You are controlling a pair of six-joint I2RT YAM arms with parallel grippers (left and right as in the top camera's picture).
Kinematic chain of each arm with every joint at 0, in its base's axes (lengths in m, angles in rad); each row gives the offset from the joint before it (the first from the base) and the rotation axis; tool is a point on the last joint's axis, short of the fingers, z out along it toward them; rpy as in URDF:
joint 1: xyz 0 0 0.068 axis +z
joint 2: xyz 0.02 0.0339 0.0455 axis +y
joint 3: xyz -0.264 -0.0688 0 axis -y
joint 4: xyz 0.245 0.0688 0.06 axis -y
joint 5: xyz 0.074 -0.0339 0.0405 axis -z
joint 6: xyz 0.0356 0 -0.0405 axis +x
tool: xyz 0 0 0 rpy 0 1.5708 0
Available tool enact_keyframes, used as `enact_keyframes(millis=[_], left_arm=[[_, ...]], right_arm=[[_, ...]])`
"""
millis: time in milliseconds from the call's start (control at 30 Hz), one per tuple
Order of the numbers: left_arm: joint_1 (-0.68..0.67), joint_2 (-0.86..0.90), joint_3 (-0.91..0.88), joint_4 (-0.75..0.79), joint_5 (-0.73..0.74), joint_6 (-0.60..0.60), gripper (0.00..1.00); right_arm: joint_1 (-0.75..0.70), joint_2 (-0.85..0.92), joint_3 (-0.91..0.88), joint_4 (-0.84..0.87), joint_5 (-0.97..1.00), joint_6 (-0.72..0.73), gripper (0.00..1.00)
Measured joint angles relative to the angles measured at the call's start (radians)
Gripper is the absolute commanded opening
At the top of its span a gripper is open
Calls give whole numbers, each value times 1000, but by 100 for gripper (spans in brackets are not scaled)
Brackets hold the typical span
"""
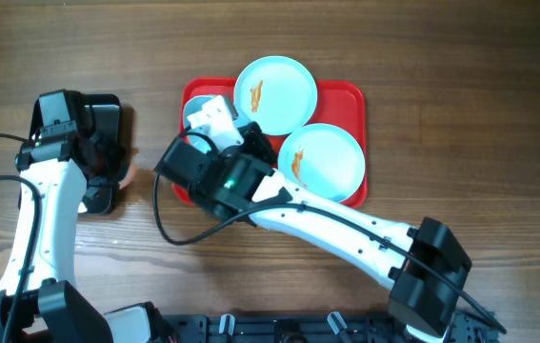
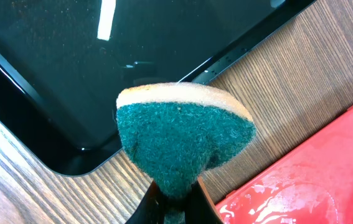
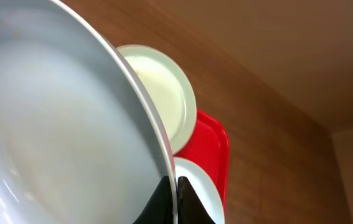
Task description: Clean dirty plates on tray and stack at the side
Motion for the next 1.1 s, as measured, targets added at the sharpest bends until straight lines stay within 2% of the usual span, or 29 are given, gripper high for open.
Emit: enact_keyframes(millis=[100, 200, 433, 567, 733, 1100], left_arm=[[0, 0, 0, 0, 0, 0, 4], [0, 0, 0, 0, 0, 0, 4], [0, 0, 0, 2, 1, 0, 4], [0, 0, 0, 2, 3, 0, 4], [0, 0, 0, 1, 3, 0, 4], [0, 0, 0, 1, 3, 0, 4]], right_arm=[[-8, 0, -5, -5, 45, 14, 4], [1, 0, -8, 9, 185, -36, 4], [12, -2, -12, 183, 425, -315, 4], [17, -2, -12, 279, 468, -465, 4], [43, -2, -12, 338, 484, -579, 4], [58, -2, -12, 341, 483, -634, 4]])
